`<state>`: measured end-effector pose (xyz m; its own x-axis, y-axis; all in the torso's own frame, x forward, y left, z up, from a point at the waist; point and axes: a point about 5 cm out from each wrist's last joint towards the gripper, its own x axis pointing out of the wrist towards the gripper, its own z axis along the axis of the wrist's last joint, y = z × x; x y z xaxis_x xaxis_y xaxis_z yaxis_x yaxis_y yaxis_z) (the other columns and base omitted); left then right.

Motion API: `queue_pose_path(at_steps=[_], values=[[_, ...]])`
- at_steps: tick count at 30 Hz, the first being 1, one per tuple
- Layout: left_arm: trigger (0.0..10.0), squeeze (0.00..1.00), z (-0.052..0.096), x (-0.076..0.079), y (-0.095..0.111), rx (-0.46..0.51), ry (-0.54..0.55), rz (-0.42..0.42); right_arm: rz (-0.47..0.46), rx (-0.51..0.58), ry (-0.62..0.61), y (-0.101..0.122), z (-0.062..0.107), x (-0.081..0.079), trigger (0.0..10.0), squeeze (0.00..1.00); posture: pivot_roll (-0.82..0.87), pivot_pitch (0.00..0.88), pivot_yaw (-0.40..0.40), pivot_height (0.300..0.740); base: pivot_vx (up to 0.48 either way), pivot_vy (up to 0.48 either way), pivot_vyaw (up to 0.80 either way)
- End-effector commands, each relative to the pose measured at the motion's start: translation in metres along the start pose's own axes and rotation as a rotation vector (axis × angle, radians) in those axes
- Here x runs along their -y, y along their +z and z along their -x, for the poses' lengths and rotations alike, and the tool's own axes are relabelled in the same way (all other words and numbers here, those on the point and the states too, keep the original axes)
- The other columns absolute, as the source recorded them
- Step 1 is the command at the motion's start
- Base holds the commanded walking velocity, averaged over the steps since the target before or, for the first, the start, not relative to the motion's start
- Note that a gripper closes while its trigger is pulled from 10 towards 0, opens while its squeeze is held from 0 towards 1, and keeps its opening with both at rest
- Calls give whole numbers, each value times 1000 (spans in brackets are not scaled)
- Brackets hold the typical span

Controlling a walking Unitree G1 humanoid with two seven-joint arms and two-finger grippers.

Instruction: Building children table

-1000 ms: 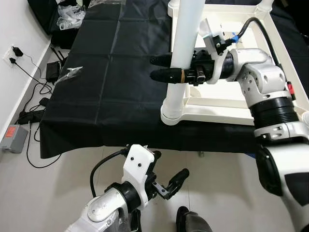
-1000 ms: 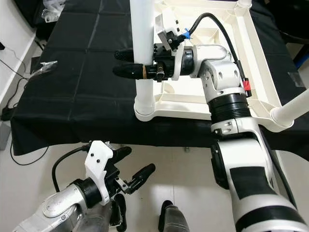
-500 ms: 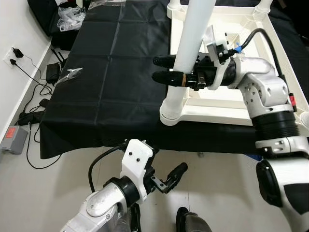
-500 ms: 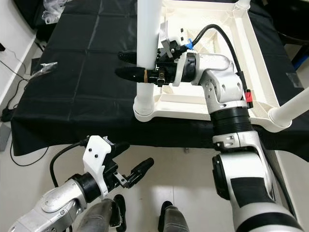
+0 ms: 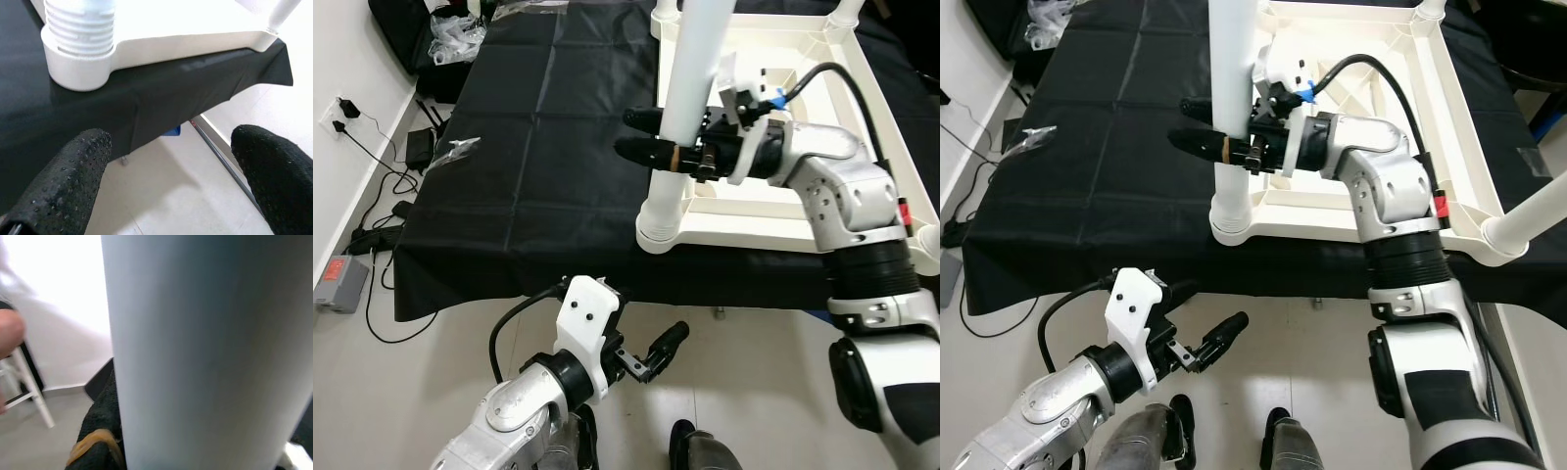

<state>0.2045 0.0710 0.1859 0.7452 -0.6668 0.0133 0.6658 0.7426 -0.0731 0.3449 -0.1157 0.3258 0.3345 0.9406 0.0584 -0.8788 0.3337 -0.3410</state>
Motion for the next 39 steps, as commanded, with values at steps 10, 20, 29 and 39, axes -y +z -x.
queue_pose_path(at_steps=[10,20,29,39], values=[[10000,0,-1,-13,-3,-13,39,-27,-102,-113,-343,-36,13,11,10000,0,161,323,-6,740,0,0,0],[10000,0,-2,-24,1,-7,61,-60,-85,-88,-533,-35,17,13,10000,0,162,335,-8,740,0,0,0],[10000,0,-3,-28,3,1,74,-66,-61,-107,-440,-40,11,-10,10000,0,162,337,-9,740,0,0,0],[10000,0,-3,-31,4,6,81,-75,-42,-223,-544,-55,8,-7,10000,0,161,340,-9,740,0,0,0]])
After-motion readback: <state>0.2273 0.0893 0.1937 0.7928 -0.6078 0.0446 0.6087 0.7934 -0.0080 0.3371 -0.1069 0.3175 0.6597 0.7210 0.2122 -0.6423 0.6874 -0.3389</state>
